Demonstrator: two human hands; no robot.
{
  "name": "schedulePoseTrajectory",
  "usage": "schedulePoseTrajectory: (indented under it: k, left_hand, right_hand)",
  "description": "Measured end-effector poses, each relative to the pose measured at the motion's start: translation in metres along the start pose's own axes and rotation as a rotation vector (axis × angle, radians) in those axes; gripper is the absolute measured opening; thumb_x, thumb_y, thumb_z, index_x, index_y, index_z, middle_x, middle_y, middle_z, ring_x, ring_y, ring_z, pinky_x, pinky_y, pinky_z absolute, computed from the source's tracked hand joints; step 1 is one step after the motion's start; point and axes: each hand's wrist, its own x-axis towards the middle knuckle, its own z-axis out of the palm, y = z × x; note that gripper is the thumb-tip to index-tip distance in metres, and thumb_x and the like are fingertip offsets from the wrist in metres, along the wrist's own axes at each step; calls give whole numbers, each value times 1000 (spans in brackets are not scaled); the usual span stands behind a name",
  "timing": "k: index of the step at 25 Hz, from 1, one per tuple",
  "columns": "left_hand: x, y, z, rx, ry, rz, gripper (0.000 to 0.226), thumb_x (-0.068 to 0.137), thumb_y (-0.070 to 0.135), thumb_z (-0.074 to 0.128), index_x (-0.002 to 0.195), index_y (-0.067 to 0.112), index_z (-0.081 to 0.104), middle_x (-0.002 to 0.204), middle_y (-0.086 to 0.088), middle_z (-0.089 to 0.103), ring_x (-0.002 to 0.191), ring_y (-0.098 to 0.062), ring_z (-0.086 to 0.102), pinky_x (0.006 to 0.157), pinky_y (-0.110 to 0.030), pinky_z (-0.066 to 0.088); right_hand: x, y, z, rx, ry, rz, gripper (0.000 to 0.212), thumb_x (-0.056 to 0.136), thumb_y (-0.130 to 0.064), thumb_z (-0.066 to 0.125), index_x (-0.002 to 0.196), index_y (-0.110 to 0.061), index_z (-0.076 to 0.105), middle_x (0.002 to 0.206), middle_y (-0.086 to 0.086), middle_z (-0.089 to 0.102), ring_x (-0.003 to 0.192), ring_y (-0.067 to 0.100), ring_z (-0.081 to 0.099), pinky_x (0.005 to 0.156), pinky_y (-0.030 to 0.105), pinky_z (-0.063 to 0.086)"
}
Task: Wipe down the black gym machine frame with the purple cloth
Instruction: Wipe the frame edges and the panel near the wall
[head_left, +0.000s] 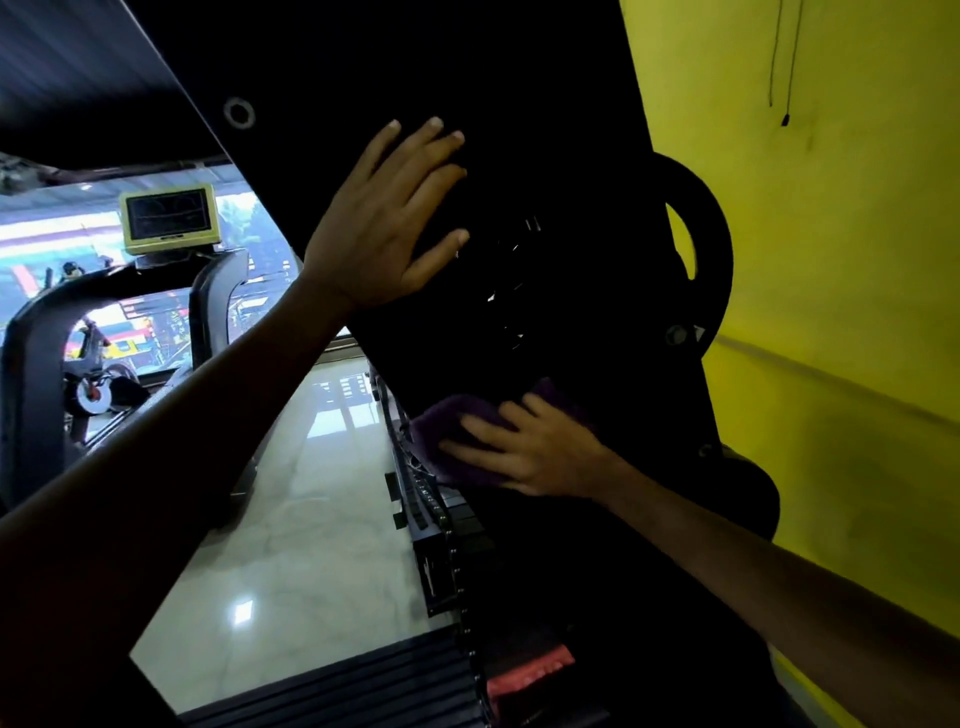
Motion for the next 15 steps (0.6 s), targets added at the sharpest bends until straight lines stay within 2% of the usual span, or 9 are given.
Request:
schedulePoseTrajectory:
  k: [2, 4, 6, 9, 11, 12, 13, 14, 15]
  left_hand:
    - [-1, -1, 5, 51, 23, 43, 47, 98, 37, 45, 122, -3, 52, 140, -21, 47, 135, -33, 37, 113, -46, 21]
    - [-2, -1, 5, 73, 27, 65, 46, 99, 37, 46, 122, -2, 51, 140, -21, 47, 135, -33, 38, 113, -47, 22]
    - [-1, 0, 6, 83, 19, 60, 46, 99, 38, 45, 122, -2, 51, 141, -21, 46, 136, -34, 37, 113, -47, 21]
    - [-1, 1, 6, 108, 7, 43, 47, 99, 38, 45, 122, -2, 52, 141, -22, 46, 136, -35, 37, 113, -46, 19]
    - [-2, 1, 6, 123, 3, 39, 46, 99, 37, 46, 121, -2, 51, 141, -22, 46, 135, -35, 37, 113, -45, 19]
    - [-1, 1, 6, 129, 2, 35, 45, 98, 37, 46, 121, -2, 51, 141, -22, 46, 136, -35, 36, 113, -45, 19]
    - [-1, 1, 5, 124, -1, 32, 45, 98, 36, 45, 121, -2, 51, 141, -21, 45, 136, -34, 36, 113, -45, 18]
    - [0, 0, 5, 111, -5, 28, 44, 98, 36, 44, 122, -1, 50, 141, -21, 45, 136, -34, 35, 113, -44, 18]
    - [0, 1, 5, 96, -9, 24, 44, 98, 35, 44, 122, -1, 50, 141, -22, 45, 136, -34, 35, 113, -44, 18]
  right_hand:
    - [-27, 41, -1, 5, 46, 131, 52, 91, -47, 37, 139, -25, 34, 127, 7, 39, 84, 27, 40, 69, 36, 31]
    - [-48, 67, 0, 3, 149, 399, 47, 98, -46, 34, 139, -25, 35, 125, 10, 40, 84, 30, 43, 67, 36, 39]
    - [-51, 66, 3, 32, 249, 804, 51, 96, -50, 42, 138, -20, 39, 128, 12, 42, 96, 33, 48, 75, 40, 46]
    - [-7, 33, 5, 149, 467, 1539, 60, 95, -54, 40, 134, -9, 51, 128, 20, 49, 114, 34, 49, 89, 43, 44]
    - [35, 8, 4, 226, 547, 1782, 63, 93, -52, 43, 134, -5, 52, 127, 22, 50, 114, 35, 50, 91, 45, 46]
    - [50, -2, 1, 257, 516, 1776, 62, 92, -51, 44, 135, -7, 50, 127, 22, 50, 112, 33, 48, 91, 44, 44]
    - [58, -12, -2, 261, 435, 1671, 61, 92, -51, 43, 136, -10, 48, 128, 20, 49, 109, 30, 47, 88, 40, 41]
    - [57, -23, -3, 240, 338, 1450, 58, 94, -53, 40, 137, -14, 44, 130, 18, 47, 102, 29, 46, 82, 38, 39]
    - [45, -33, -1, 175, 246, 1134, 55, 95, -53, 37, 137, -18, 42, 130, 15, 43, 95, 29, 47, 75, 36, 37]
